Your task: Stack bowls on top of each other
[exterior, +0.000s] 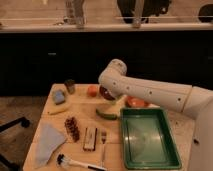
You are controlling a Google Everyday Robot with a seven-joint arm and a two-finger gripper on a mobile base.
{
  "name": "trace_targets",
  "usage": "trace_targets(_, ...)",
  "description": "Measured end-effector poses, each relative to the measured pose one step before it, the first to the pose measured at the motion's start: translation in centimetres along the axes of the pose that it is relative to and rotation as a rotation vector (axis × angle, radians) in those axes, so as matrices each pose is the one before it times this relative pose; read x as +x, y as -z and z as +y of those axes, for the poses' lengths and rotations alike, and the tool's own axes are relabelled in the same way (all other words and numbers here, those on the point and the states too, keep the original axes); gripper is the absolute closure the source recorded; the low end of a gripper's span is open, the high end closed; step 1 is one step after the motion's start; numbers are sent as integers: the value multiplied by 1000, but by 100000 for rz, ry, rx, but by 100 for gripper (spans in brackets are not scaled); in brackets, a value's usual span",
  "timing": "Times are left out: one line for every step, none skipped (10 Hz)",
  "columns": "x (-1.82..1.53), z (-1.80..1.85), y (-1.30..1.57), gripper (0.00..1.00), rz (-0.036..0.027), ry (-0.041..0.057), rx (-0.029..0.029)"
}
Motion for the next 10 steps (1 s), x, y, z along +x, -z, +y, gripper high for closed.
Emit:
trace_targets(72,26,-17,100,306,-178,-56)
trace_targets(24,-207,-95,100,1918,-17,-353)
trace_targets(-135,-476,-26,100,894,-556,378)
trace_targets(917,411,-229,100,1403,-1935,-1130)
trace_targets(1182,527,-208,100,1409,-2367,-947)
trace_targets(797,300,-180,100,815,-1843,-366)
trace_targets(592,-43,-25,100,707,-1752,219)
trace_targets(1088,145,-99,100,782,-2900,143)
trace_targets(1326,483,-151,100,1087,-3116,-837)
trace_targets(1217,390,-151,100,923,-3054,-580)
